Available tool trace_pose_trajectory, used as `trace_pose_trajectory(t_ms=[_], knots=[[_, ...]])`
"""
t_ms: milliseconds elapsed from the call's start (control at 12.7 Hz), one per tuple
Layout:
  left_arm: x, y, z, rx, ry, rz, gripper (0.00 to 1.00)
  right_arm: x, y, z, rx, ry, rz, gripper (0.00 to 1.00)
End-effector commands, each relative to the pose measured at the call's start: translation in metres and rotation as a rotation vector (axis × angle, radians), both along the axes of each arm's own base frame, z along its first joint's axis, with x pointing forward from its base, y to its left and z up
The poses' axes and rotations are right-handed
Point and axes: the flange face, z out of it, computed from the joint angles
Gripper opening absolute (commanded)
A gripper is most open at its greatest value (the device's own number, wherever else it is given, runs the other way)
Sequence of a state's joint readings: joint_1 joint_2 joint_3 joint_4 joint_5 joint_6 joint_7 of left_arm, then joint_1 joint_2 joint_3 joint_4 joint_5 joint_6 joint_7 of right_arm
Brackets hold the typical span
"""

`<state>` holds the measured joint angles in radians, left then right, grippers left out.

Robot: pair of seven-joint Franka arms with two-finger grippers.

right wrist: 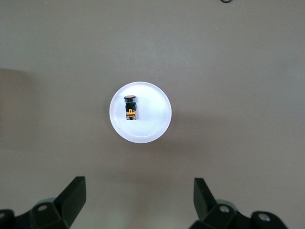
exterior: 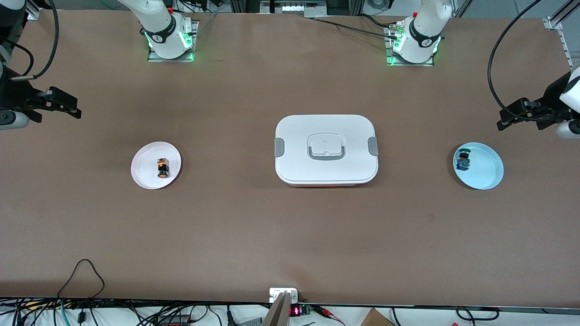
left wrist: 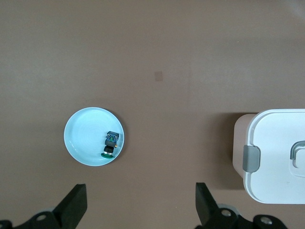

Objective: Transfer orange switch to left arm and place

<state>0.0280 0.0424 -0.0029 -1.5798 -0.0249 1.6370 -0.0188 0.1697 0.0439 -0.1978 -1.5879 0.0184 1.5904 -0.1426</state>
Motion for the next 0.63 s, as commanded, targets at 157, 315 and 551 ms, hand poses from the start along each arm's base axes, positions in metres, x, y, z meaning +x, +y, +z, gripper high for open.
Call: trace_pose_trajectory(t_ms=[157,315,551], knots=[[-0.004,-0.003,0.010,0.000,-0.017,0.003,1.00,-0.001,0.006,0.008,0.006,-0.012,0.026,1.00],[-0.005,0.000,0.008,0.000,-0.010,0.009,1.00,-0.001,0.011,0.006,0.008,-0.011,0.034,1.00],[-0.006,0.001,0.009,0.000,-0.010,0.011,1.00,-0.014,0.029,-0.006,0.027,0.107,0.199,1.00]])
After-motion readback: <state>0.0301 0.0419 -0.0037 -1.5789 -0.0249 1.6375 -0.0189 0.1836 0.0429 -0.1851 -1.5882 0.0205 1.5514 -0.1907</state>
